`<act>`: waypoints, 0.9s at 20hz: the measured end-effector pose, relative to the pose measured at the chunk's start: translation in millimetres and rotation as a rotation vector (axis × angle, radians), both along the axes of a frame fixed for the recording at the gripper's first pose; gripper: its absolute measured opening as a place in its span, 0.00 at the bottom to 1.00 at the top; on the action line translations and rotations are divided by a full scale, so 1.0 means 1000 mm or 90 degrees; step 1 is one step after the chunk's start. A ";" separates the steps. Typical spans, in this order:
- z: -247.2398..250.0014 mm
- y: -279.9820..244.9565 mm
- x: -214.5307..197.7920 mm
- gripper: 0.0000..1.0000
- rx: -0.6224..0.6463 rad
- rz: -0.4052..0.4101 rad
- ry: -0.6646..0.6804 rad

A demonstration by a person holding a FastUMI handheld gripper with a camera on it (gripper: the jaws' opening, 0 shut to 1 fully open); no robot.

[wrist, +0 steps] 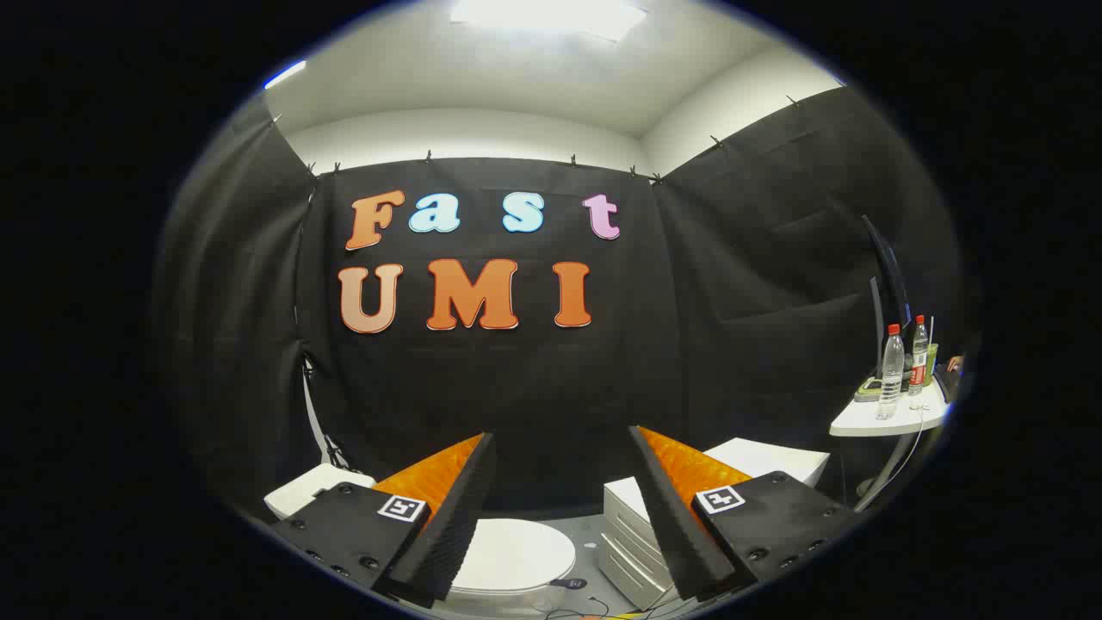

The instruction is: Open the toilet lid.

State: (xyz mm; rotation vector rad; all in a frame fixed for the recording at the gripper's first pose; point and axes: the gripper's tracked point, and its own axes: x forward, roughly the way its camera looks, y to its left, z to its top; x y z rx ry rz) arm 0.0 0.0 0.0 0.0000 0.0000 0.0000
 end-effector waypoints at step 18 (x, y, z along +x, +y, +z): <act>-0.007 0.012 0.004 0.98 0.010 0.008 0.007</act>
